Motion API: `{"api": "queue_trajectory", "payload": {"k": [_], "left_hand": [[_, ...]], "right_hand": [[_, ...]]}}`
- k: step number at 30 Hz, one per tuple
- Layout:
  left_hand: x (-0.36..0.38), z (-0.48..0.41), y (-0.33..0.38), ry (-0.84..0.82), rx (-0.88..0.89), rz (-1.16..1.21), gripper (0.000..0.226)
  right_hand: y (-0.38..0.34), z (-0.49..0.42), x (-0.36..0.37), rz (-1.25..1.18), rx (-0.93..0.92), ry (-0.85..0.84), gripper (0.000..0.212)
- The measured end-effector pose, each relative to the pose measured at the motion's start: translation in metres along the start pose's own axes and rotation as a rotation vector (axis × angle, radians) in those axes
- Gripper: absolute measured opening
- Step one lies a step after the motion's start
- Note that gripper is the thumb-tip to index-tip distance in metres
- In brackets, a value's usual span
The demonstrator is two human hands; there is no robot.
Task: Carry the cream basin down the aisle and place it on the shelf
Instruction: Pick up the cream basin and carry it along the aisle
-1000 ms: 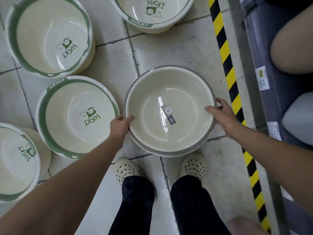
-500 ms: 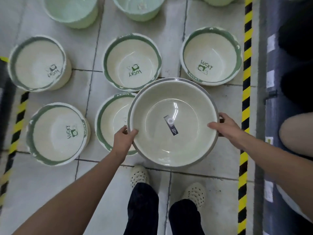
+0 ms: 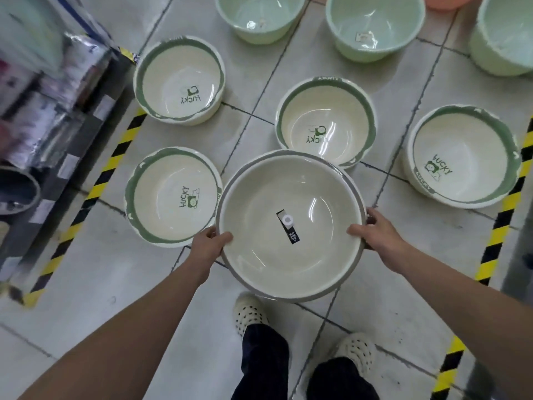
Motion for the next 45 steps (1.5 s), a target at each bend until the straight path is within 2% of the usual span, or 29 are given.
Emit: {"api": "queue_trajectory", "payload": {"k": [2, 4, 6, 11, 16, 22, 26, 31, 34, 37, 38, 43, 45], "left_hand": [[-0.003, -0.015, -0.011, -0.004, -0.017, 0.013, 0.014], [-0.001, -0.030, -0.020, 0.001, -0.022, 0.026, 0.017], [0.004, -0.045, -0.027, 0.004, -0.025, 0.034, 0.018], [0.016, -0.081, -0.061, 0.020, -0.058, 0.038, 0.015], [0.029, -0.097, -0.098, 0.020, -0.073, 0.020, 0.024], [0.043, -0.109, -0.130, 0.009, -0.094, 0.028, 0.023], [0.050, -0.118, -0.147, 0.034, -0.100, 0.103, 0.034], [0.059, -0.125, -0.158, 0.093, -0.113, 0.198, 0.029], [0.060, -0.129, -0.160, 0.085, -0.107, 0.201, 0.036], [0.057, -0.133, -0.157, 0.059, -0.121, 0.166, 0.051], [0.055, -0.132, -0.155, 0.049, -0.127, 0.158, 0.051], [0.042, -0.096, -0.148, 0.024, -0.151, 0.176, 0.056], [0.033, -0.076, -0.142, 0.037, -0.168, 0.204, 0.056]], "right_hand": [[0.002, -0.015, 0.012, -0.035, 0.012, 0.002, 0.070], [0.003, -0.031, 0.023, -0.051, 0.014, 0.009, 0.043], [0.001, -0.050, 0.031, -0.044, 0.015, 0.012, 0.033], [0.007, -0.101, 0.044, 0.029, 0.034, 0.008, 0.041], [0.017, -0.134, 0.052, 0.080, 0.046, 0.010, 0.040], [0.025, -0.152, 0.054, 0.100, 0.025, 0.037, 0.036], [0.031, -0.166, 0.061, 0.068, 0.009, 0.029, 0.033], [0.042, -0.180, 0.069, -0.014, 0.009, 0.045, 0.030], [0.045, -0.185, 0.070, -0.018, 0.020, 0.044, 0.040], [0.039, -0.182, 0.069, 0.037, 0.021, 0.043, 0.068], [0.037, -0.179, 0.069, 0.039, 0.017, 0.050, 0.071], [0.025, -0.141, 0.068, 0.084, -0.003, 0.035, 0.062], [0.015, -0.119, 0.068, 0.134, -0.010, 0.006, 0.051]]}}
Point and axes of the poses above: each hand's wrist, its own z-axis away from the middle knuckle, its own x-axis out of the palm, y = z × x, the point moved 8 cm from there along -z, towards the middle knuckle, and after that the axes turned 13 degrees about x, right-handed, at the moved point
